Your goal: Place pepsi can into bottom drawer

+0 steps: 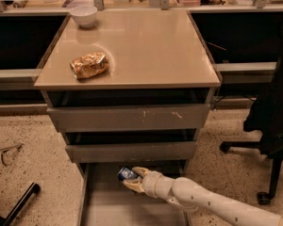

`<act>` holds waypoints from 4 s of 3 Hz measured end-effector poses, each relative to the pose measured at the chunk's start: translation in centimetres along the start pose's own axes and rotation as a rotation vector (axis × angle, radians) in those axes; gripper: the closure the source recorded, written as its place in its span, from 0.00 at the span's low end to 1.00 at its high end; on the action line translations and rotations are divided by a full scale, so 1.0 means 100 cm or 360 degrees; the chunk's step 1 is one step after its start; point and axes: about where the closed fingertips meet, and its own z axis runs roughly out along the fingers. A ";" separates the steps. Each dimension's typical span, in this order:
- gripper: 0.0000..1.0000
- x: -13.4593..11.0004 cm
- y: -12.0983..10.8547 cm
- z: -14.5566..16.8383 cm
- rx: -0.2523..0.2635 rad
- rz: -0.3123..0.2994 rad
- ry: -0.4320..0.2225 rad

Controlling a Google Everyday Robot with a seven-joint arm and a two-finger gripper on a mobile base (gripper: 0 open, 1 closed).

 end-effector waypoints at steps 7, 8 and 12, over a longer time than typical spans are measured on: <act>1.00 0.196 0.028 0.091 -0.0076 0.0310 0.0201; 1.00 0.196 0.028 0.091 -0.0079 0.0311 0.0200; 0.58 0.214 0.032 0.111 -0.0069 0.0290 0.0300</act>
Offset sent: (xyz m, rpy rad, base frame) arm -0.0458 0.0162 -0.1315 -0.1230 0.1499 0.1105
